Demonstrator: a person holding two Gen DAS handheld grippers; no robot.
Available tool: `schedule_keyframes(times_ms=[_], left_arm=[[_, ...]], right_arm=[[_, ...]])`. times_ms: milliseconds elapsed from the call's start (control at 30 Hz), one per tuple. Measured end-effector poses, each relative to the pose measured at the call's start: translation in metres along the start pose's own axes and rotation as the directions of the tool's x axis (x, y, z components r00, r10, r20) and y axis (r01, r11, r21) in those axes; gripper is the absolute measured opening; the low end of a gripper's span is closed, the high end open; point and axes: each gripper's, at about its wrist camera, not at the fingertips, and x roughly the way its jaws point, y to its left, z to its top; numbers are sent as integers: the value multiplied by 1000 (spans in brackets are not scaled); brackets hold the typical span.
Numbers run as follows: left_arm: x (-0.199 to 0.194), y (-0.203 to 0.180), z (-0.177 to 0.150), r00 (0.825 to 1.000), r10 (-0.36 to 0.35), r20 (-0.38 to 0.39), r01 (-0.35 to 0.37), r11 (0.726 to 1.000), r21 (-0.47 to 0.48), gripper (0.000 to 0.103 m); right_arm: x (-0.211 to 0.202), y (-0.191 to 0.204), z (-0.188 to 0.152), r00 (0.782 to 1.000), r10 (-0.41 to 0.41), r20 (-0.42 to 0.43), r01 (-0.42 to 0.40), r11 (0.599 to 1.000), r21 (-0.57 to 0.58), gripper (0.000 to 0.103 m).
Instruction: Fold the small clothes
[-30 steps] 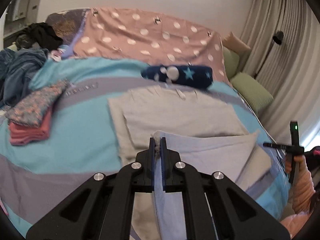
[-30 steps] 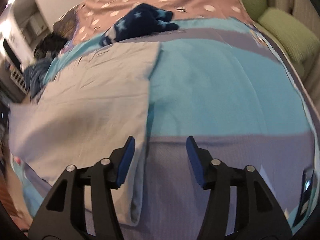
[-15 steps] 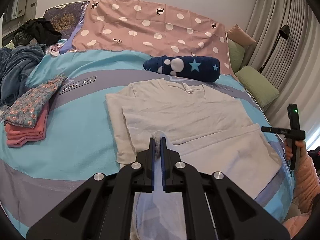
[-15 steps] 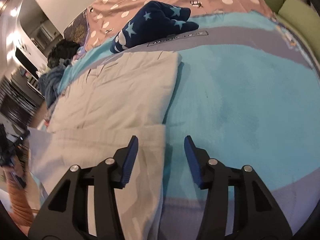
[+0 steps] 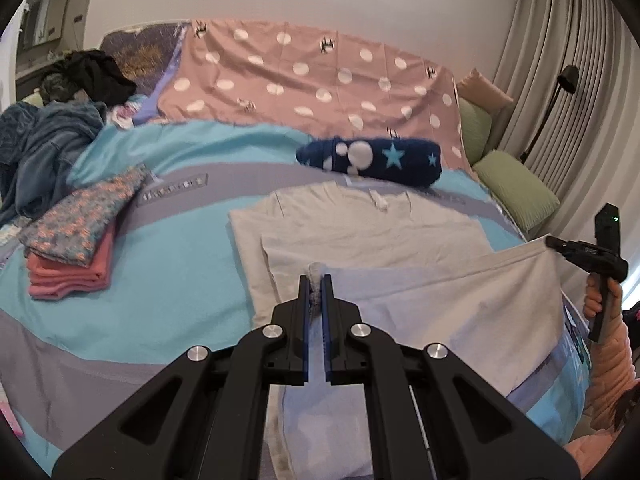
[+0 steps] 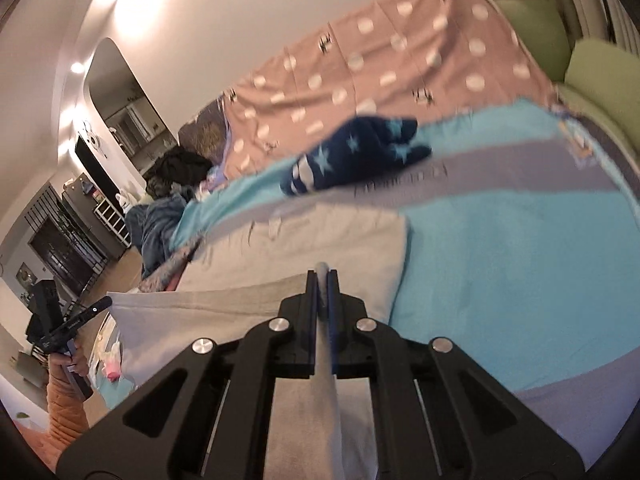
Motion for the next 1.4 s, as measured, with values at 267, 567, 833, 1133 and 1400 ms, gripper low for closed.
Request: schedule_keyframes(times_ms=[267, 567, 833, 1133, 1400], left_arm=[[1, 9, 54, 996, 6, 90, -8, 1000, 21, 4], [87, 26, 122, 999, -5, 44, 4, 1000, 27, 4], [182, 61, 145, 998, 37, -56, -40, 998, -39, 4], [276, 81, 116, 966, 131, -222, -135, 991, -6, 10], [200, 93, 107, 988, 111, -106, -121, 988, -92, 47]], right_arm=[[36, -3, 45, 998, -59, 6, 59, 998, -3, 4], [125, -26, 100, 991, -125, -40, 126, 992, 21, 4], [208, -61, 114, 973, -196, -122, 205, 977, 64, 4], [262, -97, 80, 941, -243, -236, 273, 957, 103, 17], [138, -86, 33, 958, -241, -157, 260, 959, 116, 41]])
